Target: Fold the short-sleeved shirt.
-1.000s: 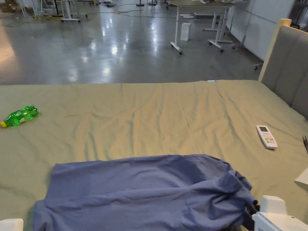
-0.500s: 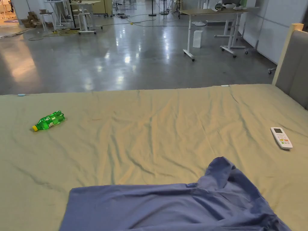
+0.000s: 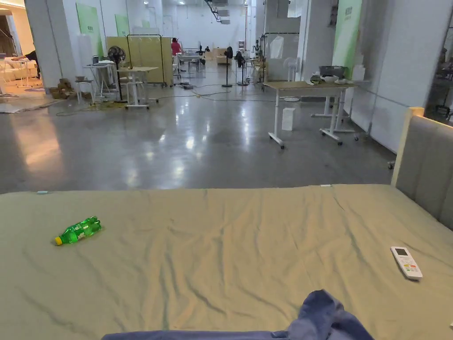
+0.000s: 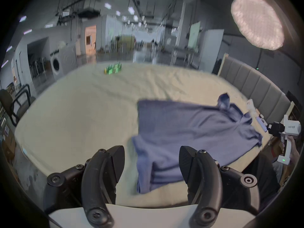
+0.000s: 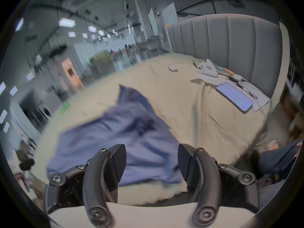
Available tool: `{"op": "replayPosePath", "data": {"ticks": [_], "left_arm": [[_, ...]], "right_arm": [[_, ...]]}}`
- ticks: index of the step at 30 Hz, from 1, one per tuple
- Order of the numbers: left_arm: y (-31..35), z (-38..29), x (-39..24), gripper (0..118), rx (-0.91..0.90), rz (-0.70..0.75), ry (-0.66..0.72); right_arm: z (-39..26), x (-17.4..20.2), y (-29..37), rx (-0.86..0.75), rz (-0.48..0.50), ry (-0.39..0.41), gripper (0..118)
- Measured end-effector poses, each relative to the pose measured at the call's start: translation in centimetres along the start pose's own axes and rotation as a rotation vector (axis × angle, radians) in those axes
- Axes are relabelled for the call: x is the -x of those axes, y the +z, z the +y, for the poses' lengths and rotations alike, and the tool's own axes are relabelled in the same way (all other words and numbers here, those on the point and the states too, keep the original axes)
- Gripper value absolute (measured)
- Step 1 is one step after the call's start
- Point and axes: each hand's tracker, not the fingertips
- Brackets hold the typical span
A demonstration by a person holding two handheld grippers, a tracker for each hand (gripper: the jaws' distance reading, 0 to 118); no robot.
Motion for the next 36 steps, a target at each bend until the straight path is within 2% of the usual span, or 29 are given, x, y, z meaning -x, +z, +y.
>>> {"op": "replayPosePath", "data": {"ticks": [2, 8, 11, 15, 16, 17, 18, 19, 20, 22, 24, 25, 27, 32, 36], "left_arm": [[2.6, 2.0, -1.3, 70, -0.116, -0.031, -0.024], [7.6, 5.0, -5.8, 70, -0.347, -0.075, -0.043], [9.1, 5.6, -7.6, 70, -0.467, 0.013, -0.072], [10.5, 6.2, -9.2, 67, -0.511, 0.019, -0.167], [10.9, 6.2, -9.6, 62, -0.519, 0.007, -0.190], [10.9, 6.2, -9.7, 52, -0.514, 0.003, -0.204], [11.0, 6.2, -10.0, 32, -0.503, 0.001, -0.217], [11.0, 6.3, -10.2, 16, -0.487, 0.001, -0.224], [11.1, 6.1, -10.4, 12, -0.487, 0.000, -0.228], [11.0, 6.2, -10.5, 4, -0.468, -0.047, -0.223], [11.0, 6.2, -10.6, 0, -0.451, -0.077, -0.195], [10.9, 6.0, -10.5, 0, -0.457, -0.079, -0.197], [10.5, 6.0, -10.7, 0, -0.444, -0.079, -0.196], [10.0, 5.8, -10.6, 0, -0.422, -0.091, -0.181], [9.5, 5.9, -10.8, 0, -0.394, -0.084, -0.195]], "right_arm": [[1.1, 1.2, 1.3, -0.079, 0.053, 0.024, 68], [3.9, 7.8, 6.0, -0.308, 0.134, 0.223, 68], [4.5, 10.6, 7.7, -0.375, 0.123, 0.329, 68], [4.1, 11.9, 8.3, -0.394, 0.128, 0.393, 67], [3.9, 12.2, 8.4, -0.395, 0.125, 0.411, 61], [3.6, 12.5, 8.6, -0.400, 0.123, 0.431, 48], [3.4, 12.6, 8.6, -0.400, 0.119, 0.448, 25], [3.2, 12.8, 8.7, -0.404, 0.113, 0.466, 13], [3.0, 13.1, 8.7, -0.413, 0.113, 0.485, 9], [2.7, 13.2, 8.7, -0.402, 0.124, 0.496, 1], [2.2, 13.4, 8.6, -0.391, 0.122, 0.490, 0], [2.3, 13.6, 8.8, -0.409, 0.127, 0.515, 0], [2.3, 13.7, 8.7, -0.373, 0.138, 0.498, 0], [2.4, 14.3, 8.9, -0.402, 0.133, 0.546, 0], [2.3, 14.1, 8.5, -0.378, 0.145, 0.517, 0]]}}
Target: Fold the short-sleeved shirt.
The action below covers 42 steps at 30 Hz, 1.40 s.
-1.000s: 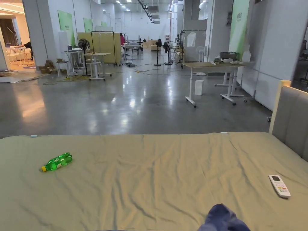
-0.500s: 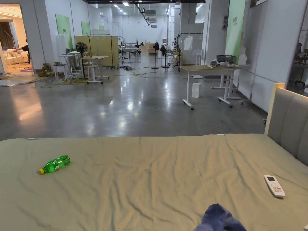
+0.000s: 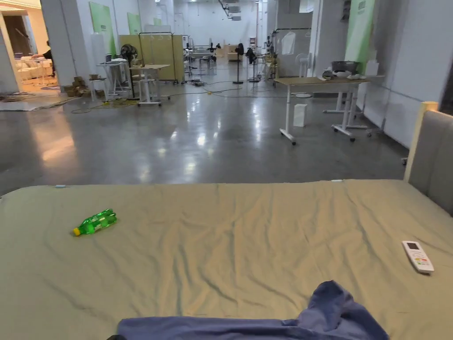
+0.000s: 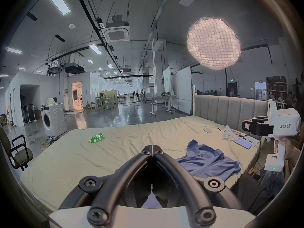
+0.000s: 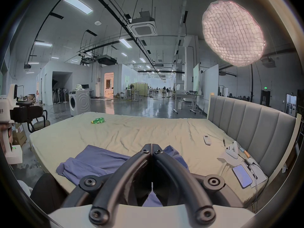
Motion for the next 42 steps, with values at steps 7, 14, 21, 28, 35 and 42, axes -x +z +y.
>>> {"op": "replayPosePath", "data": {"ticks": [7, 14, 21, 28, 35, 42], "left_arm": [[-0.5, -0.6, 0.0, 0, 0.059, 0.036, -0.056], [-1.7, -2.8, -0.2, 0, 0.149, 0.044, -0.140], [-3.6, -4.6, -0.1, 0, 0.230, 0.022, -0.083], [-12.2, -6.3, 6.1, 36, 0.386, -0.065, 0.303], [-27.1, -11.8, 13.1, 78, 0.636, 0.003, 0.384], [-36.9, -16.1, 15.9, 76, 0.820, 0.160, 0.360]], "right_arm": [[-1.0, -0.2, -0.8, 0.044, 0.020, -0.045, 0], [-2.1, -0.6, -2.1, 0.093, 0.025, -0.075, 0], [-3.6, -1.3, -3.2, 0.146, 0.014, -0.105, 0], [-4.8, -1.9, -3.7, 0.173, -0.007, -0.110, 0], [-7.2, -3.7, -4.0, 0.266, -0.021, -0.151, 0], [-8.7, -5.0, -3.3, 0.333, -0.037, -0.159, 0]]}}
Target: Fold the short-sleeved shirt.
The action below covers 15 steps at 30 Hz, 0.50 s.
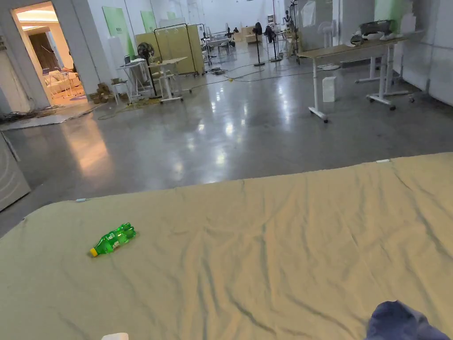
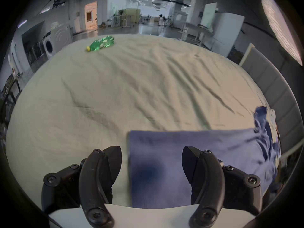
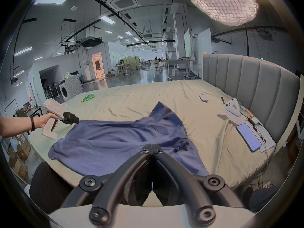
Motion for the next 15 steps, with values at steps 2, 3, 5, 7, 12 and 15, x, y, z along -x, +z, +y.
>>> {"op": "replayPosePath", "data": {"ticks": [2, 3, 5, 7, 12, 15], "left_arm": [[-0.8, 0.4, -0.2, 64, 0.002, 0.012, 0.019], [-1.2, 0.3, -0.4, 47, 0.006, 0.013, 0.020], [-1.5, -0.1, -1.8, 41, 0.030, 0.075, -0.061], [-1.8, -0.2, -2.4, 27, 0.029, 0.085, -0.137], [-1.4, -0.1, -5.6, 7, 0.110, 0.034, -0.184], [-3.3, -0.7, -5.5, 7, 0.115, 0.085, -0.246]], "right_arm": [[-0.4, -0.3, 0.2, 0.020, -0.020, -0.005, 0], [-0.7, -0.5, 0.2, 0.029, -0.025, -0.009, 0], [-1.1, -0.8, 0.0, 0.052, -0.035, -0.020, 0], [-1.4, -1.1, -0.4, 0.073, -0.036, -0.037, 0], [-1.3, -1.5, -1.8, 0.081, -0.021, -0.074, 0], [0.0, -1.7, -3.0, 0.063, -0.019, -0.059, 0]]}}
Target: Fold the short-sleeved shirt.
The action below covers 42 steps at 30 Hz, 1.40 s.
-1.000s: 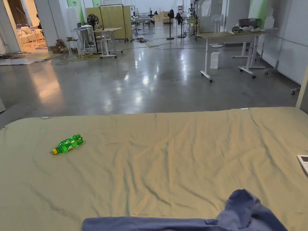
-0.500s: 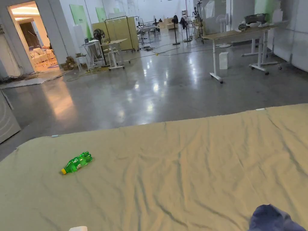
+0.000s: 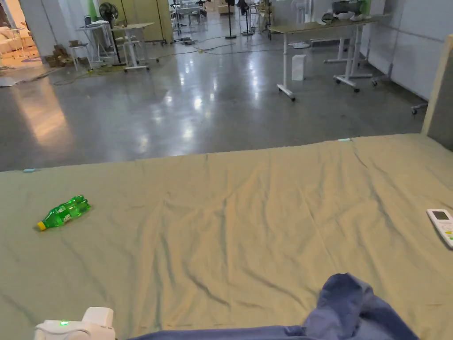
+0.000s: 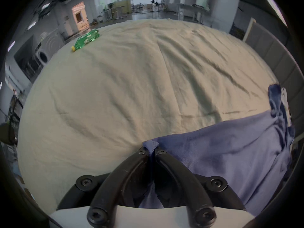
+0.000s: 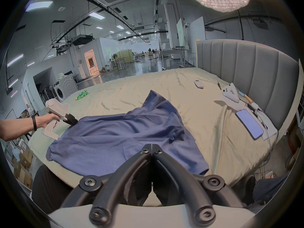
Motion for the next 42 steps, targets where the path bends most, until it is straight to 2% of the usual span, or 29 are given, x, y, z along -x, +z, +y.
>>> {"op": "replayPosePath", "data": {"ticks": [4, 5, 6, 7, 8, 10, 12, 14, 16, 17, 19, 20, 21, 22, 24, 26, 29, 32, 35, 37, 40, 42], "left_arm": [[-0.1, 0.5, 1.1, 7, 0.026, -0.030, 0.031], [-0.1, 0.7, 1.2, 7, 0.034, -0.036, 0.038], [-0.2, 0.8, 1.2, 7, 0.038, -0.038, 0.038], [-0.2, 0.7, 1.1, 7, 0.040, -0.037, 0.037], [0.1, 0.8, 0.9, 7, 0.042, -0.036, 0.036], [0.2, 0.7, 0.8, 7, 0.038, -0.033, 0.022], [-0.2, 1.0, 1.1, 7, 0.044, -0.036, 0.015], [-0.4, 1.1, 1.4, 7, 0.051, -0.046, 0.015], [-0.2, 1.0, 1.5, 7, 0.054, -0.059, 0.018], [-0.1, 1.0, 1.5, 7, 0.054, -0.065, 0.021], [-0.1, 0.9, 1.7, 7, 0.054, -0.078, 0.034], [-0.3, 1.1, 2.0, 7, 0.053, -0.080, 0.037], [-0.3, 1.1, 2.0, 7, 0.050, -0.080, 0.037], [-0.3, 0.9, 1.9, 7, 0.043, -0.079, 0.030], [-0.3, 0.6, 1.8, 7, 0.026, -0.067, 0.004], [0.1, 0.3, 2.1, 6, -0.006, -0.076, 0.001], [3.0, -0.5, 4.9, 6, -0.097, -0.250, 0.135], [8.3, -2.9, 6.6, 6, -0.213, -0.249, 0.140], [13.5, -7.3, 8.9, 6, -0.283, -0.323, 0.194], [17.2, -11.6, 9.0, 6, -0.307, -0.327, 0.196], [19.0, -17.8, 10.6, 6, -0.291, -0.345, 0.215], [19.0, -21.2, 10.7, 6, -0.259, -0.367, 0.240]], "right_arm": [[3.0, -1.2, -3.7, -0.006, 0.050, 0.013, 1], [3.8, -1.7, -5.1, -0.001, 0.063, 0.013, 11], [4.9, -2.4, -7.2, -0.008, 0.068, 0.021, 41], [6.3, -3.2, -9.8, 0.062, 0.086, 0.017, 66], [7.6, -3.8, -12.1, 0.114, 0.072, 0.012, 80], [10.3, -4.7, -17.5, 0.256, 0.055, -0.011, 79], [11.9, -6.0, -22.7, 0.316, 0.046, -0.046, 79], [12.3, -7.3, -27.7, 0.370, 0.025, -0.023, 79], [12.6, -7.3, -31.7, 0.440, -0.004, 0.036, 78], [12.5, -7.0, -32.6, 0.482, -0.029, 0.070, 75], [11.6, -6.4, -34.8, 0.584, -0.076, 0.155, 47], [11.0, -6.1, -35.3, 0.615, -0.080, 0.190, 48], [10.8, -5.3, -34.8, 0.568, -0.071, 0.227, 45], [11.3, -5.0, -34.4, 0.551, -0.078, 0.240, 37], [11.7, -5.2, -34.0, 0.541, -0.037, 0.218, 1], [12.1, -5.6, -33.0, 0.529, -0.037, 0.179, 1], [12.8, -6.2, -29.7, 0.417, 0.005, 0.157, 0], [12.9, -7.0, -23.9, 0.326, 0.076, 0.063, 0], [10.5, -8.5, -17.4, 0.249, 0.089, 0.009, 0], [8.7, -8.6, -12.3, 0.225, 0.075, 0.016, 0], [5.5, -9.1, -6.6, 0.204, 0.072, 0.017, 0], [2.9, -9.7, -5.2, 0.215, 0.072, -0.017, 0]]}}
